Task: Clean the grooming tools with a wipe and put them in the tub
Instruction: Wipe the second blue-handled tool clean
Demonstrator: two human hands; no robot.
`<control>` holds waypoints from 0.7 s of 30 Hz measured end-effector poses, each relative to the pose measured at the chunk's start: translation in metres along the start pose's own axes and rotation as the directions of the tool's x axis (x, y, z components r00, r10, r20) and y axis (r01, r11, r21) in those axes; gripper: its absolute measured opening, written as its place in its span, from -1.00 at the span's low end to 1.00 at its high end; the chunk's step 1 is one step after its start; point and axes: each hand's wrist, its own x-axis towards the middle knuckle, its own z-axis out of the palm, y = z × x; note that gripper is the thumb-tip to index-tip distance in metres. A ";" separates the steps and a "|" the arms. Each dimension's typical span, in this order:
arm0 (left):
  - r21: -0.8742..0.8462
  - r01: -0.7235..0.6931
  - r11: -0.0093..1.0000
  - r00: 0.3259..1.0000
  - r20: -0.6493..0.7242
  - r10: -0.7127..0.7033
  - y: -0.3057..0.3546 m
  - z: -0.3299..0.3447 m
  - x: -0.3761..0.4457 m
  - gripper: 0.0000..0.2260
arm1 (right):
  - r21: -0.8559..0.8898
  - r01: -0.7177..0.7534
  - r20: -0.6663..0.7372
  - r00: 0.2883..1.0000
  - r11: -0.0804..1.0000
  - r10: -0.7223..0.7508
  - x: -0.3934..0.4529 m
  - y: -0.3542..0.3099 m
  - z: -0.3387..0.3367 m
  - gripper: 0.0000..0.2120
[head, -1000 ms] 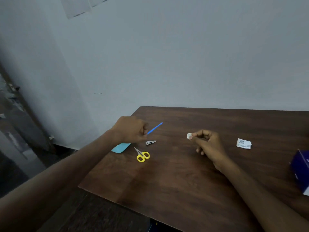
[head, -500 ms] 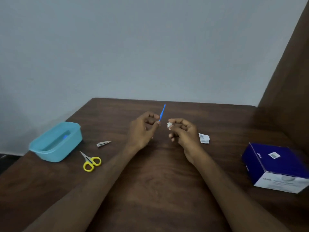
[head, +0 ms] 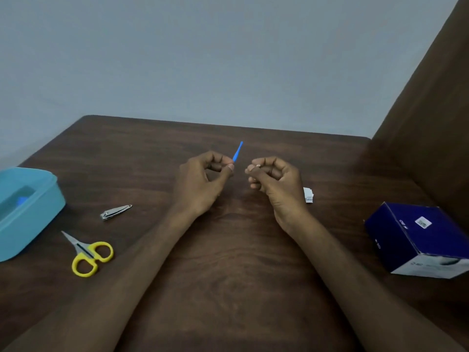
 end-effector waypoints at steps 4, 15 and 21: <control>0.042 -0.041 0.998 0.999 0.011 0.041 0.000 0.000 0.002 -0.91 | 0.032 -0.034 0.007 0.999 0.999 0.034 0.000 -0.005 0.000 -0.89; 0.056 0.012 0.998 0.998 0.054 -0.015 0.000 -0.003 0.004 -0.85 | -0.176 0.097 -0.095 0.989 0.980 -0.115 -0.002 -0.001 0.007 -0.88; 0.035 0.002 0.999 0.999 0.033 -0.003 0.002 -0.003 0.002 -0.93 | -0.167 0.138 -0.246 0.953 0.976 -0.177 0.004 0.000 0.006 -0.92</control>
